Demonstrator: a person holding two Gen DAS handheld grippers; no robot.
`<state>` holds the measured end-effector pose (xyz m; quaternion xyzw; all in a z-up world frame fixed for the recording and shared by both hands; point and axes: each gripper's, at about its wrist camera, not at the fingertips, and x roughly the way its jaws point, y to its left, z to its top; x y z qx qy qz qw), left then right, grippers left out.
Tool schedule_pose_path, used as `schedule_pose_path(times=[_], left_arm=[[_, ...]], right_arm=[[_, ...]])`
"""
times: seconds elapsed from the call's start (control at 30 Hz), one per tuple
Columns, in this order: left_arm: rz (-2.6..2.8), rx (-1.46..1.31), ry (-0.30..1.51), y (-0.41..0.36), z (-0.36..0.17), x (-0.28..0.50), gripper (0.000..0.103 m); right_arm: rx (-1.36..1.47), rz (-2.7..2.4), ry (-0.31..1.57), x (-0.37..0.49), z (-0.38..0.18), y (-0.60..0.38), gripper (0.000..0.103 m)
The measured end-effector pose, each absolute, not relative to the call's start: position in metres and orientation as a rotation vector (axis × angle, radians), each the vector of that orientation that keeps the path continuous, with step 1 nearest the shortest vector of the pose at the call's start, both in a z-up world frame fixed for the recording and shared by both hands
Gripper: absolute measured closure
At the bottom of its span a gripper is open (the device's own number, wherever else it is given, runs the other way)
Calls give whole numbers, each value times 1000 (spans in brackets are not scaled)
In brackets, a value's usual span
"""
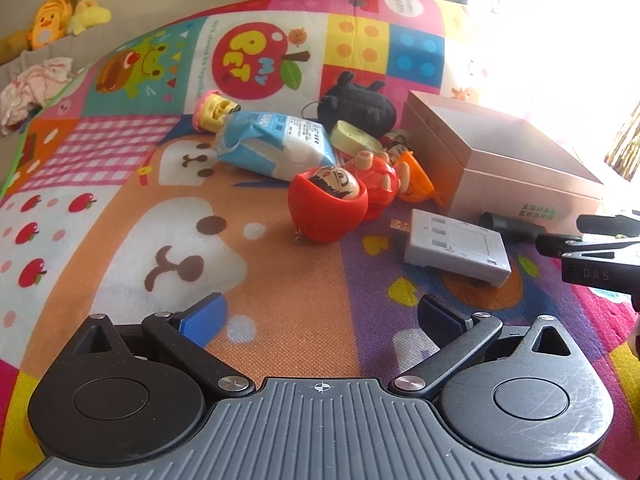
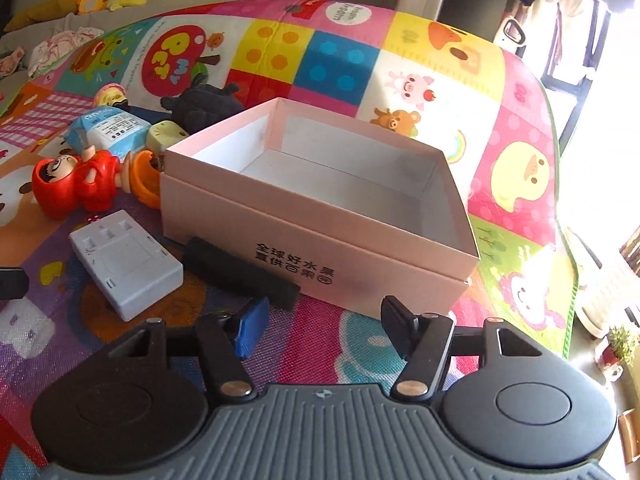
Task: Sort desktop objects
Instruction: 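Grasp the black foam handle with the right tool while the left tool grasps the white case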
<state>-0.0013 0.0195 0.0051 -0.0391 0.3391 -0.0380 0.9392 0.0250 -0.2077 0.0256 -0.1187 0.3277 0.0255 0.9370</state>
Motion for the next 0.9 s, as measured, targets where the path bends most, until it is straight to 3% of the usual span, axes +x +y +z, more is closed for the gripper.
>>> schedule_pose_path(times=[0.07, 0.23, 0.33, 0.57, 0.67, 0.9], left_arm=[[-141, -74, 677, 15, 9, 1, 0], [-241, 32, 648, -22, 16, 21, 0], [-249, 76, 670, -47, 13, 33, 0], [-213, 108, 703, -74, 5, 48, 1], [-220, 128, 709, -78, 6, 47, 19], [-241, 133, 688, -67, 7, 30, 19]], right_arm=[[-139, 68, 711, 21, 26, -224, 21], [3, 82, 747, -5, 18, -251, 13], [28, 92, 734, -20, 18, -257, 1], [54, 107, 736, -20, 16, -260, 0], [37, 121, 735, -20, 16, -256, 0], [-26, 116, 761, -18, 14, -247, 0]])
